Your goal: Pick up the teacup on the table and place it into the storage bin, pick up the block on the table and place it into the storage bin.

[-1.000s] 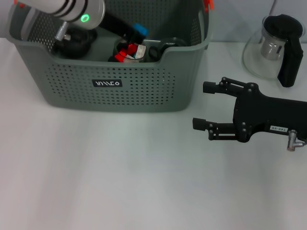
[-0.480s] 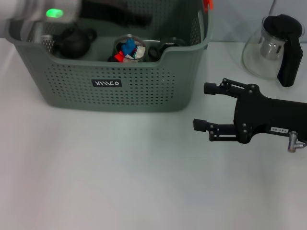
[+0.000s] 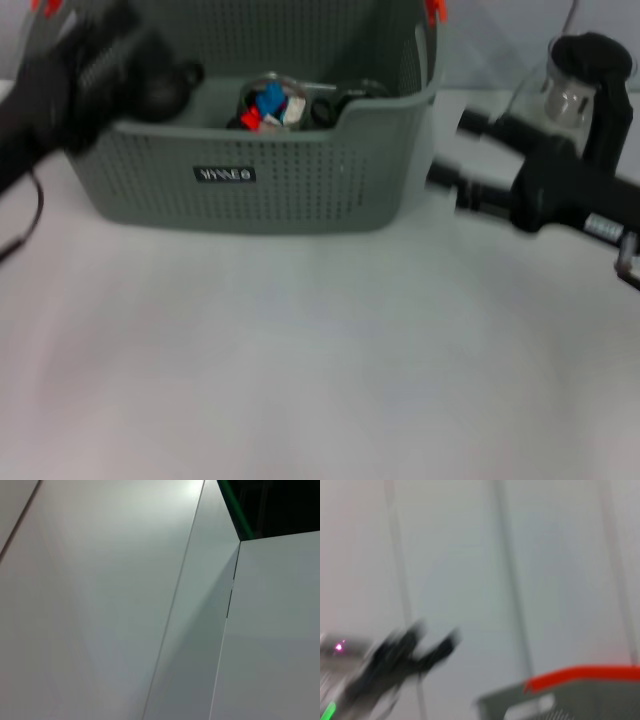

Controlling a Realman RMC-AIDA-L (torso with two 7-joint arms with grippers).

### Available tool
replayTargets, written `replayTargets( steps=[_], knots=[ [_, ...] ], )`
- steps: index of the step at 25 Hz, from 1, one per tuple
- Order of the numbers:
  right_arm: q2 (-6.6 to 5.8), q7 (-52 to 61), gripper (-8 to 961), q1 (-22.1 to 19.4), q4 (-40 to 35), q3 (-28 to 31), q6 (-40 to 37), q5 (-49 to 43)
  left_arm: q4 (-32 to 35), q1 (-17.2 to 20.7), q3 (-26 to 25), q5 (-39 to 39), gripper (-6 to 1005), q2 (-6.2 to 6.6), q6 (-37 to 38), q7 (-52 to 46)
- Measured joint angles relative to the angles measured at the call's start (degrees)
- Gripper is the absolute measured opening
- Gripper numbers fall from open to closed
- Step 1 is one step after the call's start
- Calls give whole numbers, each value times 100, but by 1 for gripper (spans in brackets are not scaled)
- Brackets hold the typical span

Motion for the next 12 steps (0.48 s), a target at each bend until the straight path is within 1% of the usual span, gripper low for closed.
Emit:
replayTargets(
  steps=[2,5,7,9,12],
  knots=[
    [0,-160,918,35,386,-7,5,471,-61,307,30,55,799,-159,84,347],
    [8,-778,918,124,979,-50,-37,864,-143,544,63,135,801,-262,55,621],
    [10,-1283,918,194,1276,-53,-172,903,-178,601,56,167,802,-277,28,690],
    [11,-1675,917,225,1443,-48,-484,915,-196,602,41,189,804,-278,0,681],
    [9,-1720,917,232,1517,13,-946,1093,-218,546,2,178,807,-274,-50,438]
  ],
)
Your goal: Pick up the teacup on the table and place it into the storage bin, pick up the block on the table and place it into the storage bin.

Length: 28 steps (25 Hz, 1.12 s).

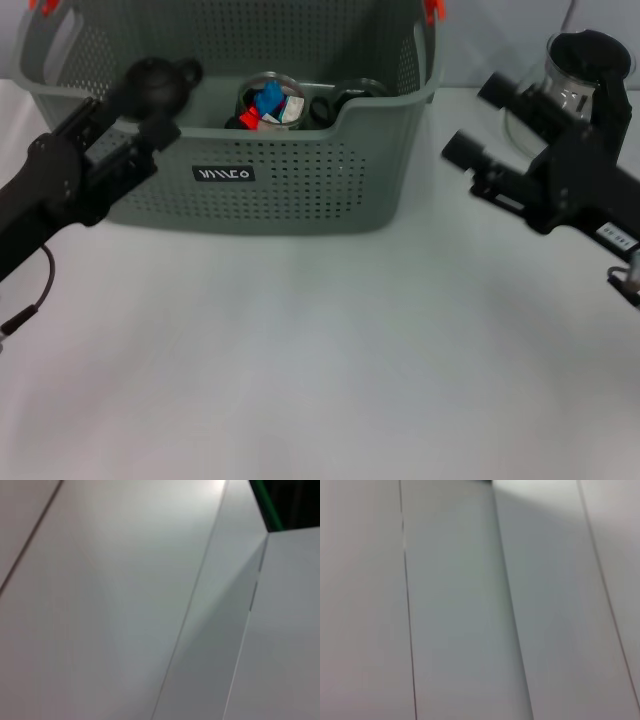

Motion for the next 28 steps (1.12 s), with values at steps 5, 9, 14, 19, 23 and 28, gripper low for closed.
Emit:
replayTargets(
  steps=[5,9,14,19,23,28],
  knots=[
    [-61,619,918,-3,-184,48,-153,162,-42,-98,-8,25,810,2,-192,-507],
    [-61,701,924,-28,-267,83,-114,164,-129,-83,-24,36,810,-9,-198,-165],
    [-26,560,928,-22,-189,195,39,166,-177,-120,-39,19,810,2,-221,-90],
    [-16,452,929,-35,-161,305,129,169,-204,-193,-43,-14,810,4,-198,46],
    [-18,415,928,-27,-137,355,164,168,-268,-254,-14,-3,810,4,-214,206],
    [-25,437,928,9,-134,340,174,155,-307,-251,-44,-38,810,0,-208,308]
  ],
)
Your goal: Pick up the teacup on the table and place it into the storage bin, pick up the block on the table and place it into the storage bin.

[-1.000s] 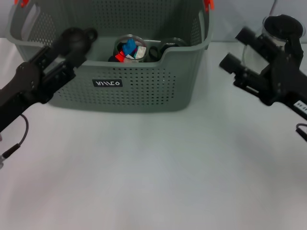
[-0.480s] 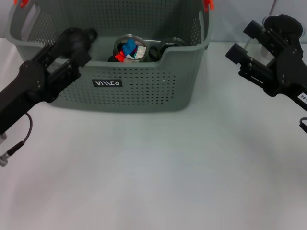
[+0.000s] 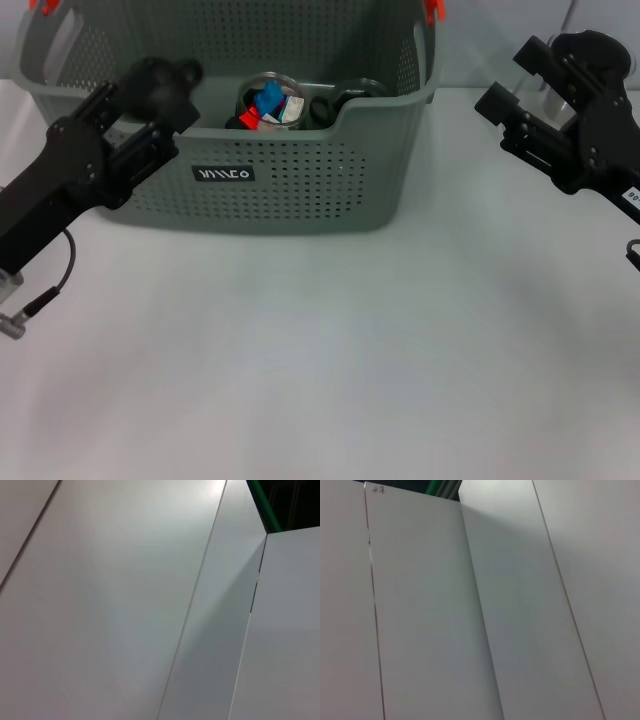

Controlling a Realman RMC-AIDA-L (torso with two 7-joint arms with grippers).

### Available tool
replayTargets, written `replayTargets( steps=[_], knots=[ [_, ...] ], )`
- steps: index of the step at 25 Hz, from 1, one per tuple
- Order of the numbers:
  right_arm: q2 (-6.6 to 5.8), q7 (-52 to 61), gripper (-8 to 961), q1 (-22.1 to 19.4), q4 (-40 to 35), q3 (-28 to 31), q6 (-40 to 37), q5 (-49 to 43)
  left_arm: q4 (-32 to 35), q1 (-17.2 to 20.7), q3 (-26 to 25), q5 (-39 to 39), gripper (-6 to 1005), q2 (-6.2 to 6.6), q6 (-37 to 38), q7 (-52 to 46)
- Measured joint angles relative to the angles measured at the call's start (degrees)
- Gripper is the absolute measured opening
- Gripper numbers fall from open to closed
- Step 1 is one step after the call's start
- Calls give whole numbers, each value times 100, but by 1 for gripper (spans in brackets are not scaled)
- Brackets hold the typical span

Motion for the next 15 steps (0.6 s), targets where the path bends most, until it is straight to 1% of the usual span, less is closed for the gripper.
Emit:
replayTargets(
  steps=[15],
  knots=[
    [0,-4,928,-9,2,7,-2,0,12,4,18,30,810,-3,10,-7]
  ],
)
